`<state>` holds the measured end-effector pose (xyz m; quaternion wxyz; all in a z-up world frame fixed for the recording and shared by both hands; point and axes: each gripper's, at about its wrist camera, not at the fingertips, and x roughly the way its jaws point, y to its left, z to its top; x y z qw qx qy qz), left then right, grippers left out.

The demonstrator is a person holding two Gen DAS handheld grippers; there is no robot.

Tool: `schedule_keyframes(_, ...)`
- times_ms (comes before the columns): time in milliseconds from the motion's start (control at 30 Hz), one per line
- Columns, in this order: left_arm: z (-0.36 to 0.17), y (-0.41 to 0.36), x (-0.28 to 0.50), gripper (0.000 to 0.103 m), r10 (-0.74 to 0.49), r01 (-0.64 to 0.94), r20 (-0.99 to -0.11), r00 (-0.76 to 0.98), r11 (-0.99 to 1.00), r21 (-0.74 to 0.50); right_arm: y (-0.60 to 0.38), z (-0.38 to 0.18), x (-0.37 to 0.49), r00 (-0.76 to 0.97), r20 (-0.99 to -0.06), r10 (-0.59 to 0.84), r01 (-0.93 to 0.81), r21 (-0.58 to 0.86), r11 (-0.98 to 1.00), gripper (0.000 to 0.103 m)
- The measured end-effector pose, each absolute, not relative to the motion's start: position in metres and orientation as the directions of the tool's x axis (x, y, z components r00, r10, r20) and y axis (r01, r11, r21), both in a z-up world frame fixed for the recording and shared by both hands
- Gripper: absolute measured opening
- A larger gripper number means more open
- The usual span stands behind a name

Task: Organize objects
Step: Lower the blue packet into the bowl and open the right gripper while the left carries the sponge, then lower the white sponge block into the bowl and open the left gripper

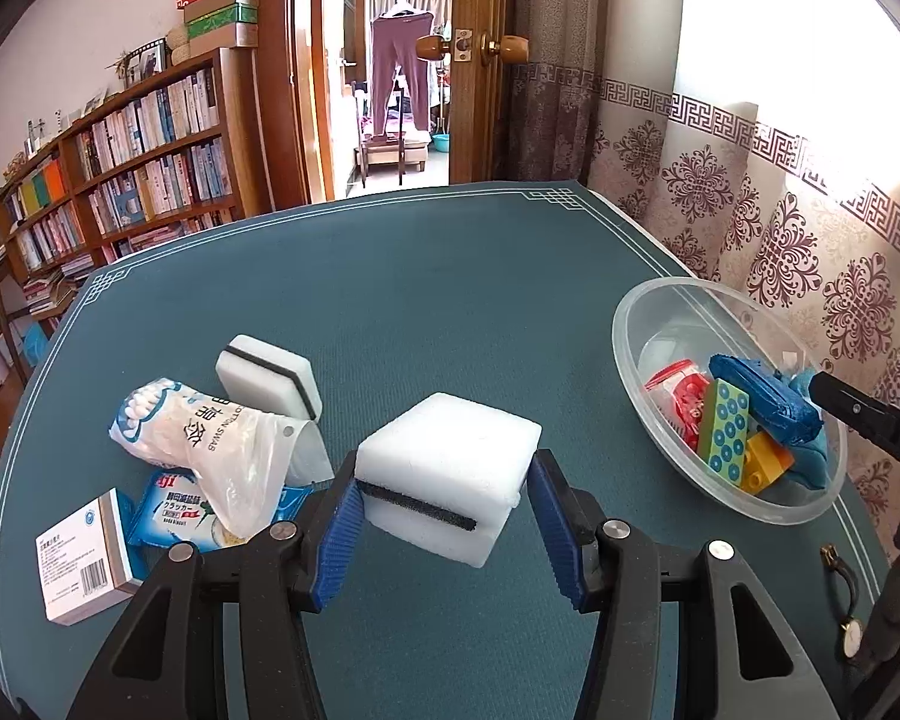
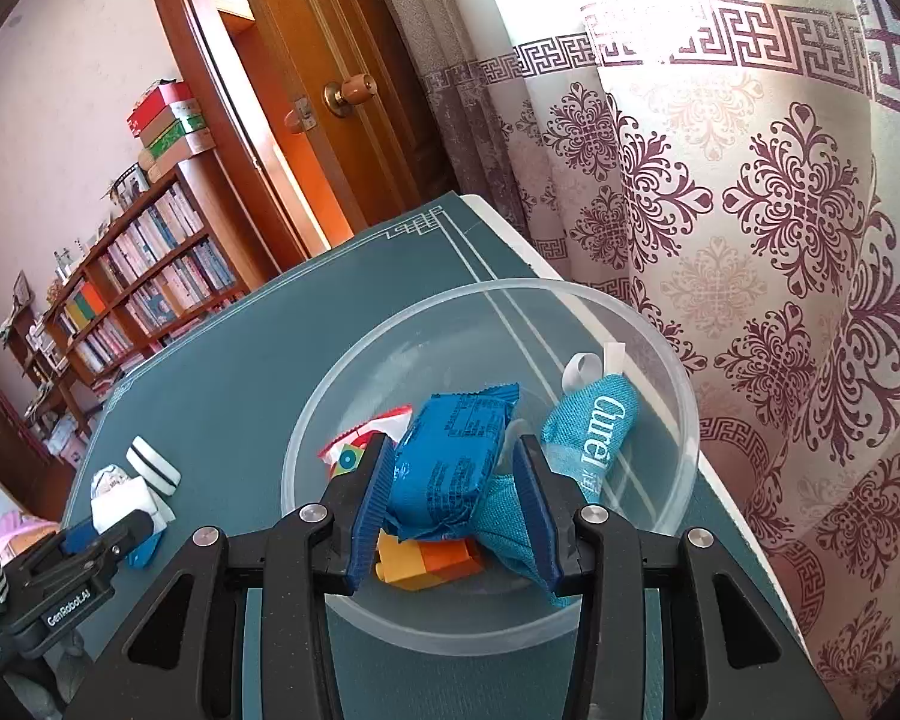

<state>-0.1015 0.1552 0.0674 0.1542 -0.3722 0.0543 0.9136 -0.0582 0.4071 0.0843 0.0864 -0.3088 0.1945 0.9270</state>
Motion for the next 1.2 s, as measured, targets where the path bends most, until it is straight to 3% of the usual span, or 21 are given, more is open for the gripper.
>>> schedule_keyframes(700, 0.079, 0.265, -0.137, 0.058, 0.401, -0.505, -0.692, -0.601, -0.861, -0.061, 0.41, 0.075, -0.039, -0.793, -0.609, -0.02, -0.213, 0.307, -0.927, 0.043)
schedule_keyframes(800, 0.079, 0.279, -0.142, 0.068, 0.427, -0.52, -0.69, -0.584, -0.85, -0.086, 0.413, 0.077, -0.038, -0.796, -0.605, -0.019, -0.216, 0.313, -0.925, 0.043)
schedule_keyframes(833, 0.079, 0.282, -0.143, 0.08, 0.432, -0.518, -0.69, -0.581, -0.85, -0.096, 0.413, 0.077, -0.038, -0.796, -0.605, -0.017, -0.218, 0.312, -0.925, 0.043)
schedule_keyframes(867, 0.08, 0.282, -0.143, 0.085, 0.439, -0.516, -0.684, -0.583, -0.85, -0.106, 0.413, 0.077, -0.038, -0.796, -0.605, -0.017, -0.217, 0.311, -0.925, 0.043)
schedule_keyframes(1200, 0.074, 0.256, -0.145, 0.09, 0.403, -0.44, -0.686, -0.606, -0.888, -0.134, 0.405, 0.072, -0.039, -0.79, -0.613, -0.03, -0.203, 0.308, -0.929, 0.043)
